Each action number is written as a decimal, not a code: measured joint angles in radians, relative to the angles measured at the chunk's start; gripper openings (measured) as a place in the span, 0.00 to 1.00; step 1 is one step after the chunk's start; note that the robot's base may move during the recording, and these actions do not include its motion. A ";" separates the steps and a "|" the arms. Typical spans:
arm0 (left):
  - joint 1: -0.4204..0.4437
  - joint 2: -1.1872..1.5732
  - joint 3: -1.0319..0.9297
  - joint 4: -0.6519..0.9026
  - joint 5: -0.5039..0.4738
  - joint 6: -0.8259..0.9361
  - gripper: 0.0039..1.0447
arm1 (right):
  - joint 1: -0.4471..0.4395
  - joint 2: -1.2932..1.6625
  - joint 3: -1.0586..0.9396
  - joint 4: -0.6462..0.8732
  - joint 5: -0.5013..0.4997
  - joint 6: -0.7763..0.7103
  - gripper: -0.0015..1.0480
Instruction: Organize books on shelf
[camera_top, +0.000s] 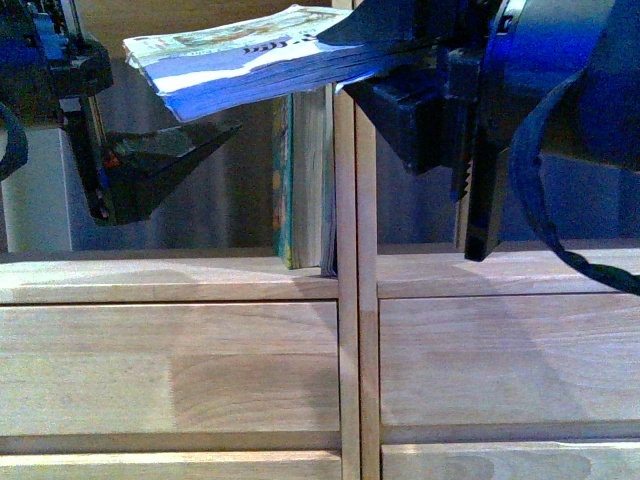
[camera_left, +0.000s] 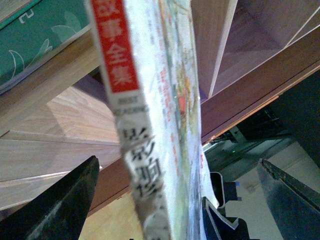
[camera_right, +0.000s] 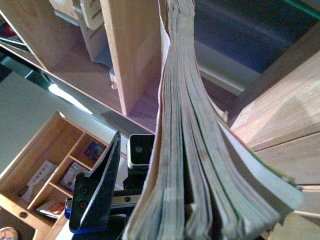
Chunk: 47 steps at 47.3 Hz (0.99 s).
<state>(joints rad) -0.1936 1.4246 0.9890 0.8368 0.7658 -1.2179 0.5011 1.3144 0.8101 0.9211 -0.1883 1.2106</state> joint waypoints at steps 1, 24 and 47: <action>0.000 -0.002 -0.002 0.005 0.002 0.000 0.93 | 0.002 0.002 0.000 0.002 -0.001 0.005 0.07; -0.007 -0.034 -0.029 0.046 0.005 0.009 0.17 | 0.044 0.019 0.000 0.042 -0.027 0.063 0.14; 0.097 -0.086 0.026 -0.207 -0.261 0.344 0.06 | -0.042 -0.193 -0.184 -0.065 -0.124 -0.025 0.93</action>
<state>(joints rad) -0.0963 1.3384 1.0149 0.6296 0.5045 -0.8738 0.4595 1.1210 0.6262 0.8562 -0.3126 1.1854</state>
